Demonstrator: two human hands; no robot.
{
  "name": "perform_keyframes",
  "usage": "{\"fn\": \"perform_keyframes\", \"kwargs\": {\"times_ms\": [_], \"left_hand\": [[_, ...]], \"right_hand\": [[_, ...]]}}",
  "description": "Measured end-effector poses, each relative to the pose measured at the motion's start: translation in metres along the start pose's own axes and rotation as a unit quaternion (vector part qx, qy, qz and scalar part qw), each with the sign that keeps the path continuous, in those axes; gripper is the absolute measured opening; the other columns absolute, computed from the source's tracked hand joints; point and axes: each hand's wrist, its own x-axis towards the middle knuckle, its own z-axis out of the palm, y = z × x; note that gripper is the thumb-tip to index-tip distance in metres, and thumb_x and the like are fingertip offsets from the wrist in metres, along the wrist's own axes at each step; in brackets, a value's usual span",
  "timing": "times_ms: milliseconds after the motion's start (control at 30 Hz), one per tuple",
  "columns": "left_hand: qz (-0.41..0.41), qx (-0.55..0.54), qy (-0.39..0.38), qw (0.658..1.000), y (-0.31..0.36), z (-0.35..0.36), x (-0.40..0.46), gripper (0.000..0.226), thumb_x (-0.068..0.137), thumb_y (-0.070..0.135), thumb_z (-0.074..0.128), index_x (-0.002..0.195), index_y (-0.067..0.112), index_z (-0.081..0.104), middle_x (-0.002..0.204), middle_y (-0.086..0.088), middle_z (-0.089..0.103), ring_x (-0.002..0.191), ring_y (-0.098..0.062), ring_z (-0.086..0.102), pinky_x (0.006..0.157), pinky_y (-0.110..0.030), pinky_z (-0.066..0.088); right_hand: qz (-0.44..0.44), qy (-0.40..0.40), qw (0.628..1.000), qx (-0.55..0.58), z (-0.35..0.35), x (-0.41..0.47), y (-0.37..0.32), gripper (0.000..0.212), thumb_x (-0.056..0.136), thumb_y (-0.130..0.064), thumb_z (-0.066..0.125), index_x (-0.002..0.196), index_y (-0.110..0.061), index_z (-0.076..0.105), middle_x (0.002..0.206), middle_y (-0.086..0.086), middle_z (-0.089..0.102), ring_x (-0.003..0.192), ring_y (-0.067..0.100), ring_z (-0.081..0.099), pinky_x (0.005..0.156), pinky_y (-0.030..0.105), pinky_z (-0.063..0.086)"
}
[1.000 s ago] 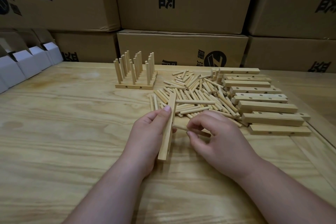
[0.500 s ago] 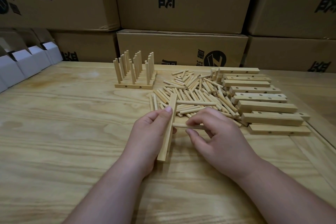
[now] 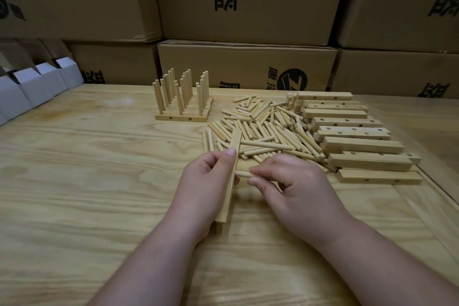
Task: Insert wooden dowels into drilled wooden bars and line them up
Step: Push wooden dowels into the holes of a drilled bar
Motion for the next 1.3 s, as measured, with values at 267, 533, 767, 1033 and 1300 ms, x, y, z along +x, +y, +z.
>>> {"fn": "perform_keyframes", "kwargs": {"times_ms": [267, 533, 767, 1033, 1300], "left_hand": [[0.006, 0.005, -0.01, 1.0, -0.0002, -0.0009, -0.0005, 0.028, 0.095, 0.046, 0.065, 0.081, 0.024, 0.076, 0.067, 0.002, 0.07, 0.063, -0.006, 0.063, 0.065, -0.028, 0.046], [0.012, 0.005, -0.018, 1.0, 0.001, -0.001, -0.0019, 0.027, 0.094, 0.045, 0.066, 0.079, 0.024, 0.075, 0.065, 0.004, 0.069, 0.058, -0.006, 0.06, 0.056, -0.022, 0.046], [0.016, -0.004, -0.034, 0.999, 0.0007, -0.0019, -0.0021, 0.031, 0.095, 0.05, 0.064, 0.082, 0.025, 0.076, 0.066, 0.006, 0.068, 0.059, -0.007, 0.06, 0.058, -0.026, 0.047], [-0.033, -0.012, -0.05, 0.998, 0.003, -0.0017, 0.0003, 0.038, 0.089, 0.054, 0.061, 0.08, 0.02, 0.075, 0.063, -0.005, 0.069, 0.049, -0.014, 0.058, 0.048, -0.027, 0.045], [-0.023, 0.007, -0.036, 0.999, -0.0004, 0.0013, -0.0004, 0.034, 0.099, 0.045, 0.059, 0.082, 0.02, 0.074, 0.062, -0.003, 0.068, 0.049, -0.013, 0.058, 0.051, -0.027, 0.045]], "right_hand": [[0.01, -0.005, 1.0, 0.01, -0.0004, 0.0, -0.0036, 0.018, 0.091, -0.026, 0.067, 0.101, -0.017, 0.079, 0.088, -0.008, 0.072, 0.084, 0.005, 0.065, 0.076, 0.028, 0.053], [0.025, -0.031, 0.999, 0.009, -0.0006, 0.0004, -0.0037, 0.02, 0.093, -0.028, 0.062, 0.101, -0.019, 0.078, 0.084, -0.008, 0.072, 0.081, 0.009, 0.066, 0.073, 0.036, 0.055], [0.05, -0.012, 0.998, 0.027, 0.0037, -0.0024, -0.0034, 0.022, 0.093, -0.03, 0.061, 0.101, -0.02, 0.079, 0.09, -0.012, 0.075, 0.088, 0.004, 0.066, 0.08, 0.026, 0.053], [0.077, 0.055, 0.995, 0.033, 0.0034, 0.0, -0.001, 0.015, 0.089, -0.024, 0.075, 0.103, -0.02, 0.076, 0.092, -0.021, 0.064, 0.09, -0.004, 0.061, 0.076, 0.008, 0.045], [0.074, 0.035, 0.997, 0.006, 0.0012, 0.0019, 0.0034, 0.015, 0.085, -0.023, 0.079, 0.1, -0.018, 0.08, 0.089, -0.012, 0.072, 0.09, 0.001, 0.064, 0.081, 0.012, 0.048]]}}
